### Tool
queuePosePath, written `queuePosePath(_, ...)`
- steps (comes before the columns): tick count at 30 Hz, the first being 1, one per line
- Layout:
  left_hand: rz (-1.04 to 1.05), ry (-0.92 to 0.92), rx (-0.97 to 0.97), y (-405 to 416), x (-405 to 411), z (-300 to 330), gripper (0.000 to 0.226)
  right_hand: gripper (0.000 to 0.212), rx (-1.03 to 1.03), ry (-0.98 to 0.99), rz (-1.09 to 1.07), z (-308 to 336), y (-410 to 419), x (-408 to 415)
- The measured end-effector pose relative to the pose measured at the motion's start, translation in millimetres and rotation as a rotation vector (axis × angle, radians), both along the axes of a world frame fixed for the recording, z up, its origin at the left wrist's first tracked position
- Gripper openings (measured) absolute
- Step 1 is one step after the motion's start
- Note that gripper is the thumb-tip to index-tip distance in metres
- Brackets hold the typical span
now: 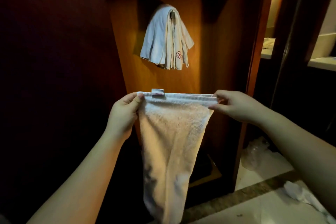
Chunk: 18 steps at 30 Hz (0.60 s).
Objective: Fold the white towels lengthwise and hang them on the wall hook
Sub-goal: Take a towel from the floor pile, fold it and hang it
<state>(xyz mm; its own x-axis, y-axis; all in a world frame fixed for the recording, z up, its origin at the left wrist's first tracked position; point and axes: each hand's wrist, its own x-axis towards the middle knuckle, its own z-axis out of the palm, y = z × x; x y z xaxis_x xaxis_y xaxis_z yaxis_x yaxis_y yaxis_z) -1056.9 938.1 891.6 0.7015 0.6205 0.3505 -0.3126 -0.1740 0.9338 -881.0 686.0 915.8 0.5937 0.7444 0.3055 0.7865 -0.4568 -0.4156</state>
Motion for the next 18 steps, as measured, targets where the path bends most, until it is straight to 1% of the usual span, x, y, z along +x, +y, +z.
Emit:
queuePosePath(2,0.018,0.018,0.021,-2,-1,-2,0.025,0.010,0.089,0.016,0.000,-6,0,-4)
queuePosePath(3,0.017,0.012,0.033,-3,-1,-3,0.025,0.012,0.172,0.031,0.003,-7,-1,-5)
queuePosePath(6,0.011,-0.023,0.037,-8,0,-3,0.027,0.015,0.470,0.078,-0.017,-15,1,-8)
queuePosePath(8,0.011,-0.041,0.031,-13,3,-2,0.026,0.021,0.701,0.109,-0.057,-24,7,-8)
queuePosePath(10,0.001,-0.064,0.027,-22,6,0,0.025,0.026,0.907,0.101,-0.095,-32,13,-7)
queuePosePath(11,-0.003,-0.077,0.021,-27,8,1,0.025,0.023,0.964,0.077,-0.125,-35,15,-6)
queuePosePath(12,-0.005,-0.091,0.008,-32,10,1,0.025,0.018,1.002,0.060,-0.152,-36,17,-6)
queuePosePath(13,-0.006,-0.099,-0.012,-37,12,0,0.026,0.018,1.032,0.044,-0.184,-36,19,-7)
queuePosePath(15,-0.011,-0.106,-0.055,-45,15,-1,0.025,0.025,1.068,0.020,-0.242,-38,22,-8)
queuePosePath(18,-0.008,-0.114,-0.108,-52,17,-2,0.024,0.028,1.020,-0.034,-0.278,-43,20,-5)
